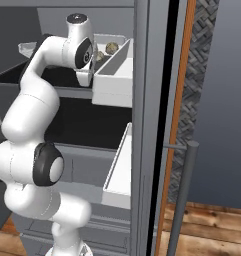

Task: Place two dumplings into each of the tupperware containers and then place the containers in the fridge.

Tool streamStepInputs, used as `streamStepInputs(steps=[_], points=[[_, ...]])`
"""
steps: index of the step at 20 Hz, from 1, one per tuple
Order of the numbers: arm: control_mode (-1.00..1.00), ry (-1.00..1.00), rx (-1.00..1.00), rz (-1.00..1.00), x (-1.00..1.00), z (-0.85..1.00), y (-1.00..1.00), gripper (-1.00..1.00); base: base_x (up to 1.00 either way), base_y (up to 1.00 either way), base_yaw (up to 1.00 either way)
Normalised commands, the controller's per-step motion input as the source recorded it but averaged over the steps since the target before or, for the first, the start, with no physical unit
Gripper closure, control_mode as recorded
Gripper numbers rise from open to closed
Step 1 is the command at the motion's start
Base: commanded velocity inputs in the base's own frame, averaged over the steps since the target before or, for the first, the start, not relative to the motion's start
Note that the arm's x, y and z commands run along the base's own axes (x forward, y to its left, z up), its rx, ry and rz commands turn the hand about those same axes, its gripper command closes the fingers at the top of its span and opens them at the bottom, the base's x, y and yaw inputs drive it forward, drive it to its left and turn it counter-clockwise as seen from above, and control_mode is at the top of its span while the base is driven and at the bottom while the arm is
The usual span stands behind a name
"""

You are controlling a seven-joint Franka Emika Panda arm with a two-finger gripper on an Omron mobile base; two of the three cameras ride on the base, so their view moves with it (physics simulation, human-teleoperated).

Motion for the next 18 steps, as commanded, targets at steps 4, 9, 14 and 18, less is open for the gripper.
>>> streamStepInputs(steps=[4,9,14,18], points=[[-1.0,-0.06,0.0,0.0,0.1,-0.33,0.0,1.0,0.0,0.0,0.0],[-1.0,-0.2,0.0,0.02,0.36,-0.56,0.0,1.0,0.0,0.0,0.0],[-1.0,-0.13,0.0,0.01,0.47,-0.5,0.0,1.0,0.0,0.0,0.0],[-1.0,0.02,0.0,0.0,0.58,-0.35,0.0,1.0,0.0,0.0,0.0]])
